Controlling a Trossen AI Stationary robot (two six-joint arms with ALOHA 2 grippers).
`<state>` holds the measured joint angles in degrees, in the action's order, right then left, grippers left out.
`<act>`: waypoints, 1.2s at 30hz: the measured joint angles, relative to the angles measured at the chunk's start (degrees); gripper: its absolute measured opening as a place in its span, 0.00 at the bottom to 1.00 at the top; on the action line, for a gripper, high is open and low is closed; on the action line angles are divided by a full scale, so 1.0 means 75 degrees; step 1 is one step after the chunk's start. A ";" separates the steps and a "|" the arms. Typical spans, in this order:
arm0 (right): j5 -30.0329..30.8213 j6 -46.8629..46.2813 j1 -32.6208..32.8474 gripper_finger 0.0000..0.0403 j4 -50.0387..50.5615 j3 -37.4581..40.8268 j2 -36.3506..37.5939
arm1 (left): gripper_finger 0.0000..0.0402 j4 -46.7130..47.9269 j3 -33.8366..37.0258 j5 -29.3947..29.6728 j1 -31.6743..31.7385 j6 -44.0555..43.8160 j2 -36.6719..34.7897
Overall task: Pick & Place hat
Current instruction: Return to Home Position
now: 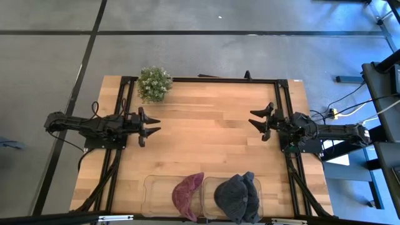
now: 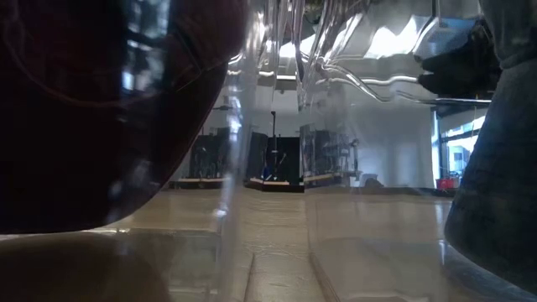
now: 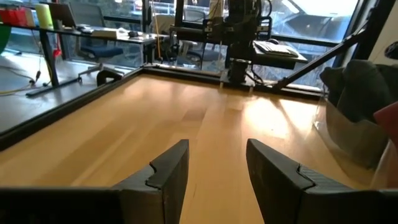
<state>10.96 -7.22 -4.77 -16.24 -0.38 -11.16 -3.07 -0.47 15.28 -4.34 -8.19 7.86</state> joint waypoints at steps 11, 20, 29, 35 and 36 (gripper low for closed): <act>0.0742 -0.0169 -0.0001 0.54 0.0792 0.0000 0.0006 | 0.39 -0.0011 0.0000 0.0148 0.0000 0.0497 0.0000; 0.0983 -0.0392 0.0002 0.54 0.1512 0.0000 0.0147 | 0.39 -0.0011 0.0000 0.0150 0.0000 0.0600 0.0000; 0.0131 0.0274 0.0005 0.54 0.1759 0.0000 0.1166 | 0.39 -0.0011 0.0000 0.0150 0.0000 0.0597 0.0000; 0.0130 0.0408 0.0005 0.54 0.1762 0.0000 0.1193 | 0.39 -0.0011 0.0000 0.0151 0.0000 0.0597 0.0000; 0.0130 0.0411 0.0005 0.54 0.1763 0.0000 0.1192 | 0.39 -0.0011 0.0000 0.0150 0.0000 0.0597 0.0000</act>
<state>11.93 -4.14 -4.73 -3.01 -0.38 -2.22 -3.16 -0.47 16.40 -4.34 -3.70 7.86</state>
